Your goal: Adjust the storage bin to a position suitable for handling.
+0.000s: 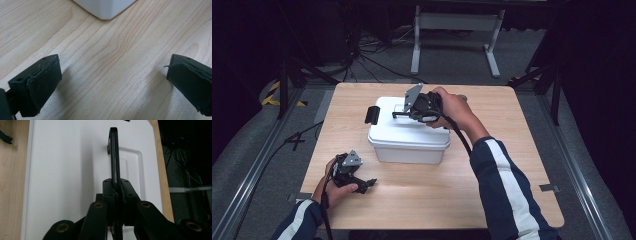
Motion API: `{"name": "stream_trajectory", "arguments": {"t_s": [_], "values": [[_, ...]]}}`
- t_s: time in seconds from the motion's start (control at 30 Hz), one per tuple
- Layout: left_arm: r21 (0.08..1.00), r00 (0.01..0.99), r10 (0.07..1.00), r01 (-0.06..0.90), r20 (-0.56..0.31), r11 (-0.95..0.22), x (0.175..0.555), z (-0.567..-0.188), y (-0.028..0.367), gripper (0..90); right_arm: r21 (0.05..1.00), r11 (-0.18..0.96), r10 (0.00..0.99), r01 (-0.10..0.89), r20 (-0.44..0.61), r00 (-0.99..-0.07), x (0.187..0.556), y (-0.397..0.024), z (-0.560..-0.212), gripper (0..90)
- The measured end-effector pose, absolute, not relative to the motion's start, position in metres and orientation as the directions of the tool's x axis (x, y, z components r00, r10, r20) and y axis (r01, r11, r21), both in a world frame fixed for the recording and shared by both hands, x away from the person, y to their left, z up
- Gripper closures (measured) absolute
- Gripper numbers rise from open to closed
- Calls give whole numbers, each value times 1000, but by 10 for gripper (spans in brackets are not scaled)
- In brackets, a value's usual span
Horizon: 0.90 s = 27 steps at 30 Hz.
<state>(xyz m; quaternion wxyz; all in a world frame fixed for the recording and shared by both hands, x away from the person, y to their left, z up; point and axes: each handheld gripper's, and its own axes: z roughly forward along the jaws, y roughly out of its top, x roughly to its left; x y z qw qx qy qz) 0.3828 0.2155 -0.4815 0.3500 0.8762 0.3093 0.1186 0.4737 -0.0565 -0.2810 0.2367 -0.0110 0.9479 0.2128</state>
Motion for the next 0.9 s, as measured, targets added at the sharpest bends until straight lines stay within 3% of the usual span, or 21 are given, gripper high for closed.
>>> {"name": "stream_trajectory", "arguments": {"t_s": [0.9], "values": [[687,781,625,459,-10,-563,383,-482,216,2,432,896,139,-99,-486,-863,456,-112,-249,847]]}}
